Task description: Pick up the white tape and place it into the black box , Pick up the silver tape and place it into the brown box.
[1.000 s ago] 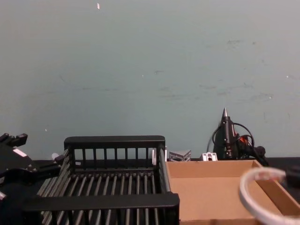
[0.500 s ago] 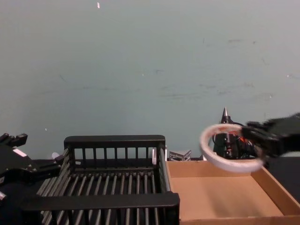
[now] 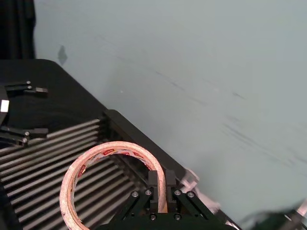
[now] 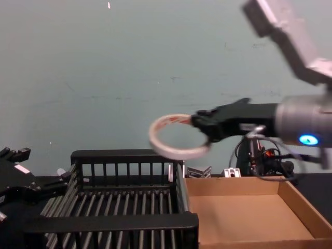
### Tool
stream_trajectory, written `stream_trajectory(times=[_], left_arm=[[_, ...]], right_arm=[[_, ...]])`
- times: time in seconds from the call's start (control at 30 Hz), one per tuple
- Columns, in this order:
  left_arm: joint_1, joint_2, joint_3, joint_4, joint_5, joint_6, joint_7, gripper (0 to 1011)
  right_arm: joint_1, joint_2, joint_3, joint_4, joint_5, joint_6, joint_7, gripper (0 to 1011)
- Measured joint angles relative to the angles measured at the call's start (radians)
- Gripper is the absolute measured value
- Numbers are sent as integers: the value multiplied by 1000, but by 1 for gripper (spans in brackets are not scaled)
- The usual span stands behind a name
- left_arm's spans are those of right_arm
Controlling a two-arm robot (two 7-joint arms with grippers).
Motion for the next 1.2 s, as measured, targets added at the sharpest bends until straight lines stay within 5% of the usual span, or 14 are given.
stream_trajectory(times=[0.57,0.87,1.2], left_arm=[[0,0,0,0,0,0,0,1001],[0,0,0,0,0,0,0,1001],[0,0,0,0,0,0,0,1001]], right_arm=[[174,-225,-102,367,-106,-65,-28,97],[192,-262,-111,467,-146,-87,-39,97],[190,-266,-108,486,-174,-97,-42,97]])
